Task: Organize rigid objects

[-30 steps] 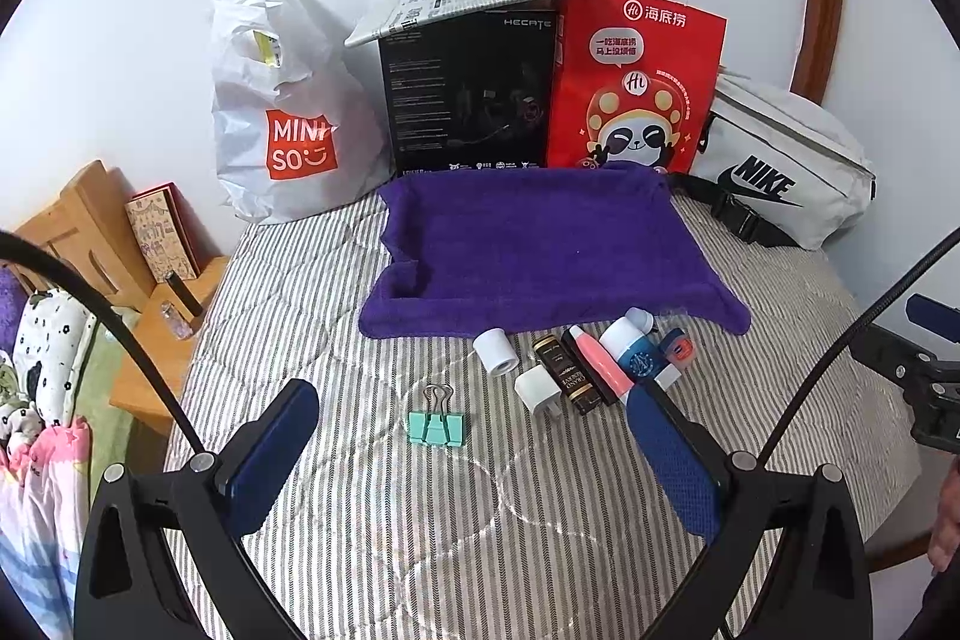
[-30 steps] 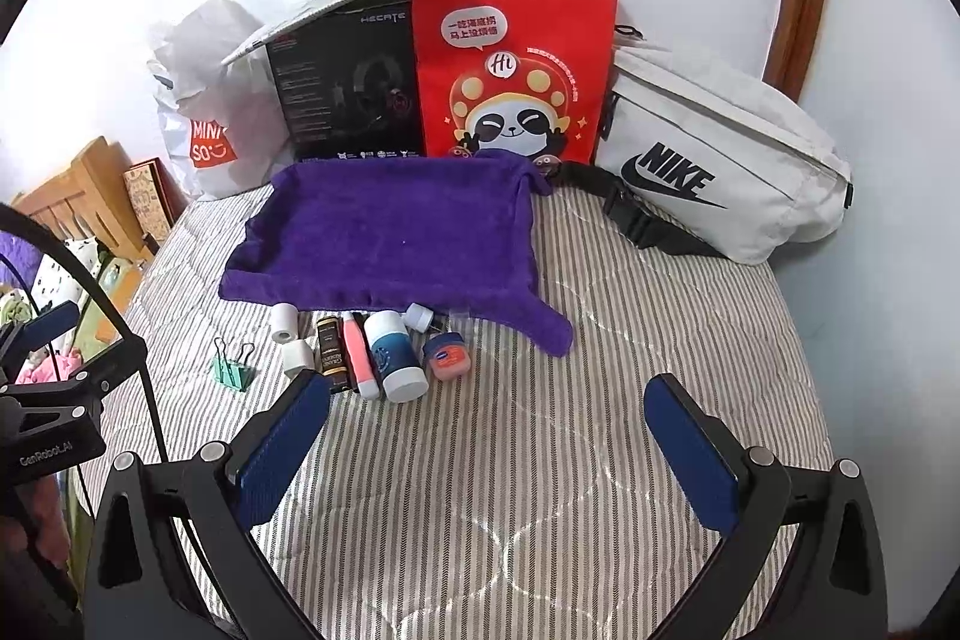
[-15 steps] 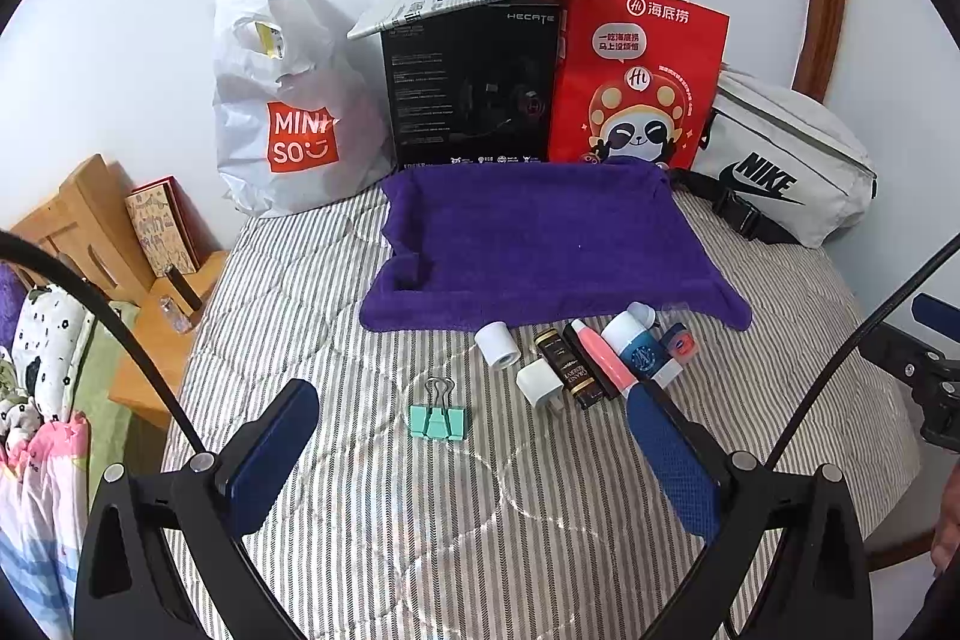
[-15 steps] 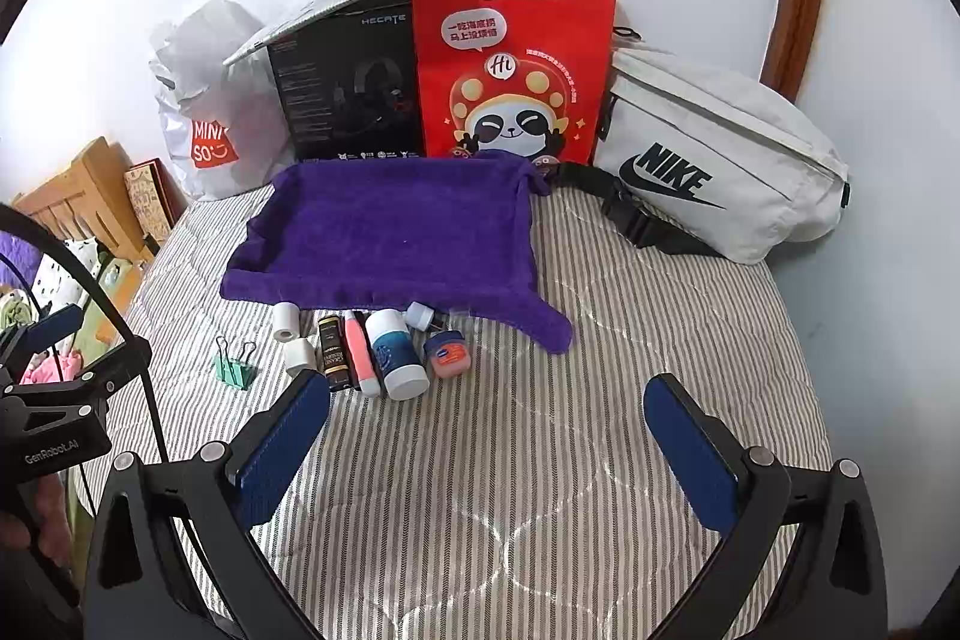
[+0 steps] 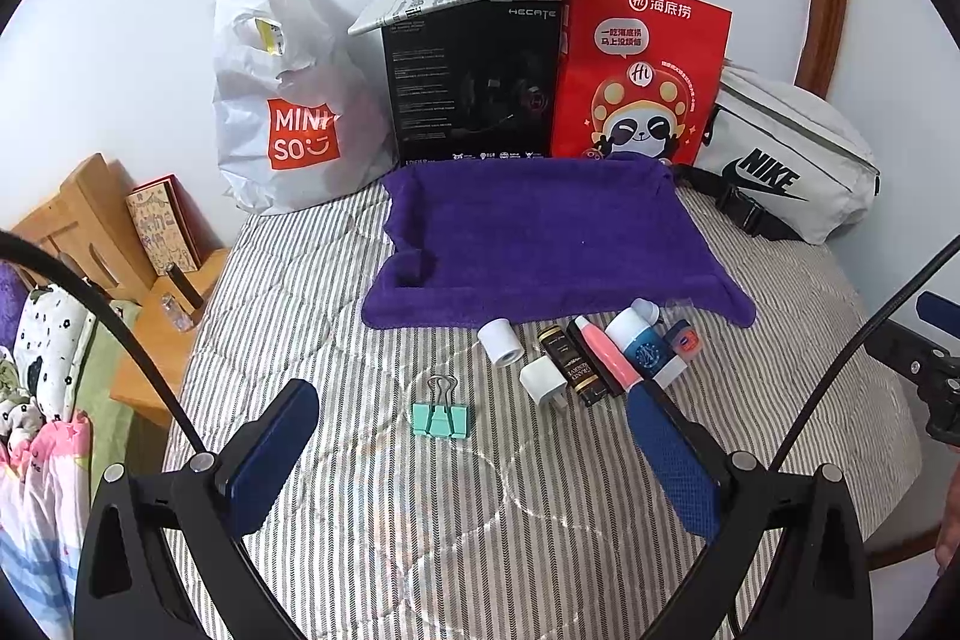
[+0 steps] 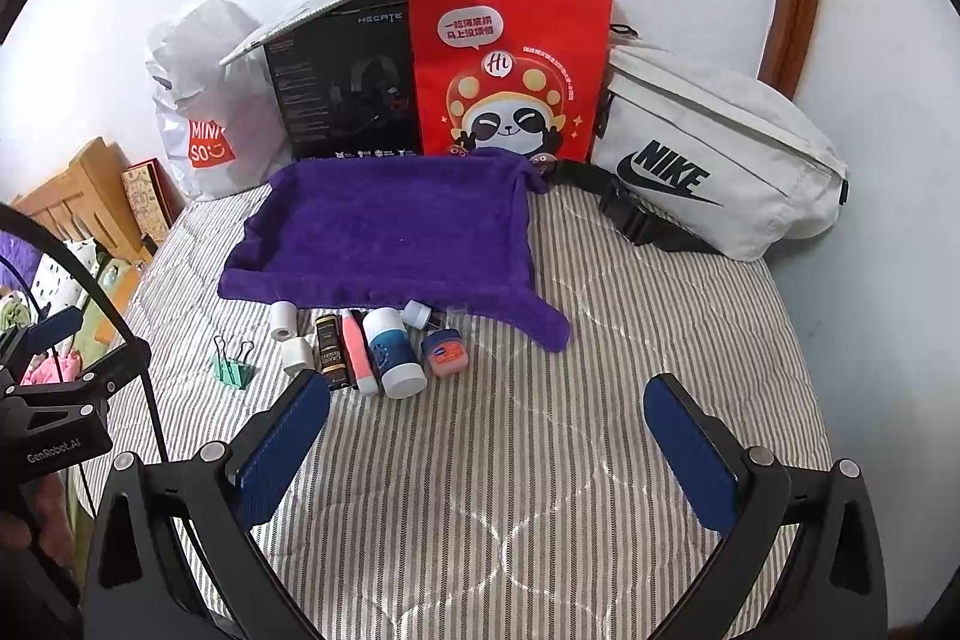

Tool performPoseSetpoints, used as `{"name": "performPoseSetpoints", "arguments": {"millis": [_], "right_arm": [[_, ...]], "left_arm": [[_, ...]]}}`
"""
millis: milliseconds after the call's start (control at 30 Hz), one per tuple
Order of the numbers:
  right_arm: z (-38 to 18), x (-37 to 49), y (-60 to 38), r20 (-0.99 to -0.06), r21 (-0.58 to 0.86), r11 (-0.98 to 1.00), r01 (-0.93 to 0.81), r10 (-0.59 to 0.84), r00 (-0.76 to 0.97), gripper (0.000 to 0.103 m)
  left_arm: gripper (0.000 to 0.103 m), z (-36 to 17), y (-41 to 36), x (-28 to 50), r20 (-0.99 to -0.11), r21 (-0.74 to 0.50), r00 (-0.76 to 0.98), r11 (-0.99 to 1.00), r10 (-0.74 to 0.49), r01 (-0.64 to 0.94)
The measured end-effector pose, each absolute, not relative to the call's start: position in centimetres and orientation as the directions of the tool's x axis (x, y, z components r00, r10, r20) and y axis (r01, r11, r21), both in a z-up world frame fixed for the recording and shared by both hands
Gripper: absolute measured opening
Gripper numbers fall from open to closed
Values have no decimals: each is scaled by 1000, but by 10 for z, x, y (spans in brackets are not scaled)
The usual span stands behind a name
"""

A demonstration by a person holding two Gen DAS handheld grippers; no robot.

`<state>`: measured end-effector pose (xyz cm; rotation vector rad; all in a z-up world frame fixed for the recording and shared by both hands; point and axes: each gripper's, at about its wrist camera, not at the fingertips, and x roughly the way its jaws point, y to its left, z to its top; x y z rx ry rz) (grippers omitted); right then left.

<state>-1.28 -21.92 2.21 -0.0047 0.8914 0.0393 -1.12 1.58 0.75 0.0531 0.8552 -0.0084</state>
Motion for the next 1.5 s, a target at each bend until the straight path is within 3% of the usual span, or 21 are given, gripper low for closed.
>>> {"name": "performPoseSetpoints", "arguments": {"millis": [900,1500], "right_arm": [[16,-8,-222,-782,20,999,-35,38,622,103],[-21,16,-234,-831,-7,1000,-9,-1,557,103]], "left_arm": [[103,3,18,-5,-764,42,646,999,15,25],[102,-89,57,42,-825,32,565,999,22,8]]}}
